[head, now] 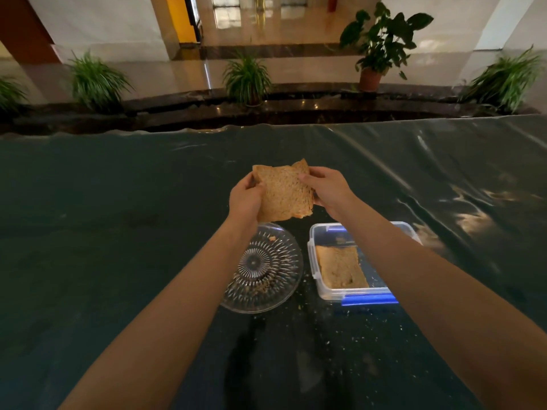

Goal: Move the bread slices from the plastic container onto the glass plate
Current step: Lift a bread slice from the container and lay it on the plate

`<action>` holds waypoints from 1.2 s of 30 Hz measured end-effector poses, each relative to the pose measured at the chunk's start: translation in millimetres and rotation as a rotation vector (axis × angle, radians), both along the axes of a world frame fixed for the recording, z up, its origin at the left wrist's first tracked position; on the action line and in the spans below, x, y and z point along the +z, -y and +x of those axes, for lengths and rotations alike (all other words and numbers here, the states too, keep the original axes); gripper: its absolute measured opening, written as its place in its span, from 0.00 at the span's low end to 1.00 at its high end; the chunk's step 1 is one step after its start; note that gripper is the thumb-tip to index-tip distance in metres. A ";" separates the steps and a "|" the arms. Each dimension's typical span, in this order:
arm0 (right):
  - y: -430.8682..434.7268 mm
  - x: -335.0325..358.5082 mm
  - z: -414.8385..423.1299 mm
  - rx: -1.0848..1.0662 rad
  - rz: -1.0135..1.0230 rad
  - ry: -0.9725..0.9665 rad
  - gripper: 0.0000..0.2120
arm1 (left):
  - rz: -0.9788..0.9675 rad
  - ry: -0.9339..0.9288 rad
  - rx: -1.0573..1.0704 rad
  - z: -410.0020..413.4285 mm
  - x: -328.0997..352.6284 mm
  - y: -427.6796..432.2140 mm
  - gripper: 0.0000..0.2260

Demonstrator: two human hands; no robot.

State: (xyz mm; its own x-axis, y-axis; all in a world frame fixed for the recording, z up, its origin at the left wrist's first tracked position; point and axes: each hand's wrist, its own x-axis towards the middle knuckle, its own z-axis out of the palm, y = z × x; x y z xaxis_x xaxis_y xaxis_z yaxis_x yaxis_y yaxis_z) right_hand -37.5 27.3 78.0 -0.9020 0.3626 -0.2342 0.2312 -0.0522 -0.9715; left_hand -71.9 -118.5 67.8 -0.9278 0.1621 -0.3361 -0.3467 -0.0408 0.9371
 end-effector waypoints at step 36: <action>77.8 -188.4 -52.5 0.200 0.680 0.492 0.28 | -0.646 0.072 -0.224 -37.3 -155.3 67.2 0.24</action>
